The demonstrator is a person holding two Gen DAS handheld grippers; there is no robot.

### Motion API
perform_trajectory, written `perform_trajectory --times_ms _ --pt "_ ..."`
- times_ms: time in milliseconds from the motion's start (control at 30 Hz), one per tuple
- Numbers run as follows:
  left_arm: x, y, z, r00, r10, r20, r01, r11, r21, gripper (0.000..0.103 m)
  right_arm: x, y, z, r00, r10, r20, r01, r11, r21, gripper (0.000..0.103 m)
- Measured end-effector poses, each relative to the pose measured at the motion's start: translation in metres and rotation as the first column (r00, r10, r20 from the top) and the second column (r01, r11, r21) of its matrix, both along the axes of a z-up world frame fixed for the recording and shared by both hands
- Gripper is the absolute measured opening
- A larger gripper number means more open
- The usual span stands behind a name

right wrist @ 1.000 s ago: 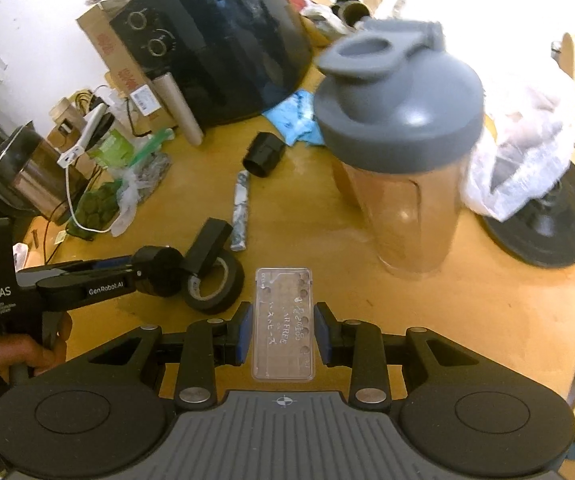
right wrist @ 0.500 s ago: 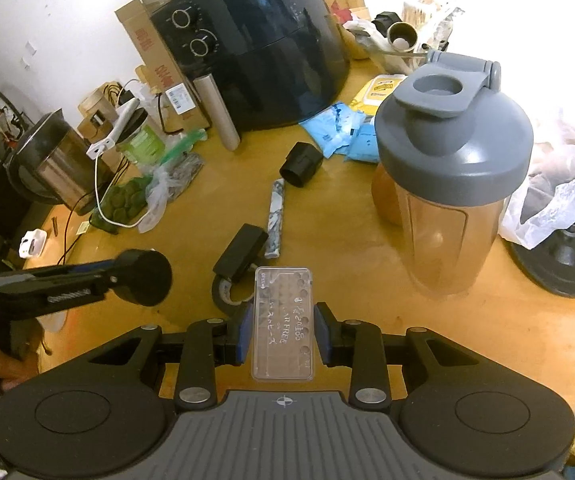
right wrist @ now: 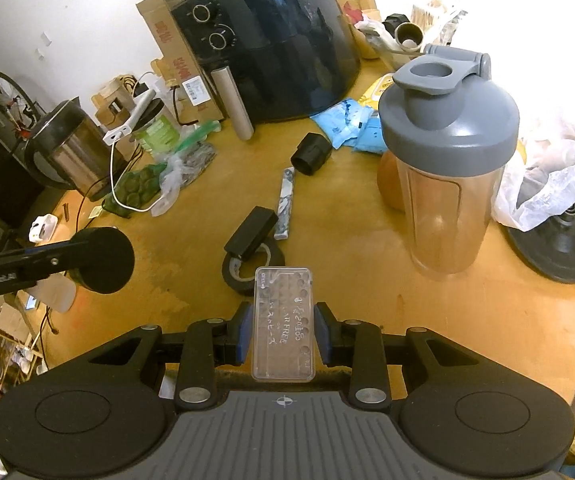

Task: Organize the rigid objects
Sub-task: 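Carry the wheel and clear case into the box and open both grippers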

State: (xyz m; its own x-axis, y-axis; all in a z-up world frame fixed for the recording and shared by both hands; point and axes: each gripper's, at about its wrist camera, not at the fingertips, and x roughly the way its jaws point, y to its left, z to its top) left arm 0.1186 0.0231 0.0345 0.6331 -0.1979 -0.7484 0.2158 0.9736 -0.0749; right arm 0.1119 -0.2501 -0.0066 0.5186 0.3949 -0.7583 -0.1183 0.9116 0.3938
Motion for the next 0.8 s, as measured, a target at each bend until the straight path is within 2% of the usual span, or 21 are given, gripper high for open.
perform_trajectory --times_ms 333,800 --pt "-0.04 -0.006 0.008 1.0 0.0 -0.011 0.0 1.0 -0.027 0.039 -0.015 -0.008 0.004 1.0 0.017 0.007 -0.017 1.0 0.002 0.035" --pt "-0.089 -0.026 -0.005 0.997 -0.012 -0.075 0.008 0.998 -0.063 0.039 -0.033 -0.005 0.002 0.996 0.085 0.005 -0.085 0.996 0.021 0.035"
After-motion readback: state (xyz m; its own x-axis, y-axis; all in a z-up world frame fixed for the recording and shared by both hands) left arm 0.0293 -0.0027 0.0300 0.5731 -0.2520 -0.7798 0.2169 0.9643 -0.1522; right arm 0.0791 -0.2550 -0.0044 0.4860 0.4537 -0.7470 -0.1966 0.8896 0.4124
